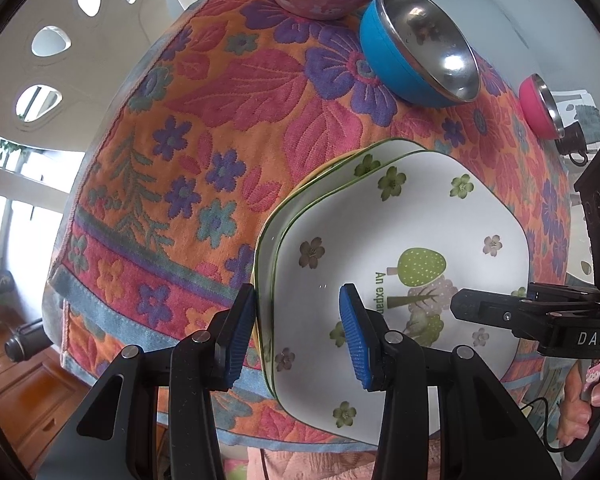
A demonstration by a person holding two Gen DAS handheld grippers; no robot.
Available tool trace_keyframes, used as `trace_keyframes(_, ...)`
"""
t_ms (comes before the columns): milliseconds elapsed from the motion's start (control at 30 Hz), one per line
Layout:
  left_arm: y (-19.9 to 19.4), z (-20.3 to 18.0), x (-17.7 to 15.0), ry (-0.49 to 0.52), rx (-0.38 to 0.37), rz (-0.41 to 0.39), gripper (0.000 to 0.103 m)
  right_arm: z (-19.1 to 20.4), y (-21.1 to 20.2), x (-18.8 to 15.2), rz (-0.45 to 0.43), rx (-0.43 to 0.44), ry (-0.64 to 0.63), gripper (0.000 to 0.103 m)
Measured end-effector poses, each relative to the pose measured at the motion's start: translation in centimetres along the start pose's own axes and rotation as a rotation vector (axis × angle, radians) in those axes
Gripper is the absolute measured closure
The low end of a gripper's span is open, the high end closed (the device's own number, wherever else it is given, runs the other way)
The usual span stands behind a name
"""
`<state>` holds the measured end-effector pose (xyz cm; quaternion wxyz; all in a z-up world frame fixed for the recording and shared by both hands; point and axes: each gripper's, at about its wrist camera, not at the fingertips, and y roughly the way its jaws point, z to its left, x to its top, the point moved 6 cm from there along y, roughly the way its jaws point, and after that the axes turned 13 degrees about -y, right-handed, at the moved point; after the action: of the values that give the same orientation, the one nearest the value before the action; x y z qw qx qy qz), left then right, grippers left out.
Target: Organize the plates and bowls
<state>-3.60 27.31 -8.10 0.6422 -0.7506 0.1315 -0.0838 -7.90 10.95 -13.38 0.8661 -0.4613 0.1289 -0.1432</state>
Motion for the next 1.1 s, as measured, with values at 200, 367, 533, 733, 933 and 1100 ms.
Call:
trace_keyframes(200,-0.3,0.3,0.0,-0.006,-0.003,0.004,0.064,-0.2,-0.7,-0.1,-0.008,0.004,0.003,0.051)
trace_keyframes(367,-0.4,0.5,0.1,-0.010,-0.006,0.007,0.064,-0.3,-1.3,-0.1,-0.018,-0.003,-0.006,0.051)
trace_keyframes(533,-0.6,0.5,0.0,-0.015,-0.005,0.008,0.064,-0.3,-1.4,-0.1,-0.022,-0.002,0.000,0.051)
trace_keyframes(733,-0.8,0.5,0.0,-0.020,0.004,0.008,0.064,-0.2,-1.3,0.0,-0.021,-0.005,0.001,0.051)
trace_keyframes(933,-1.0,0.7,0.1,-0.031,0.006,0.007,0.064,-0.2,-1.5,0.1,-0.029,-0.006,0.005,0.051)
trace_keyframes(1100,-1.2,0.7,0.1,-0.034,0.014,0.006,0.064,-0.4,-1.7,0.2,-0.033,-0.002,0.006,0.051)
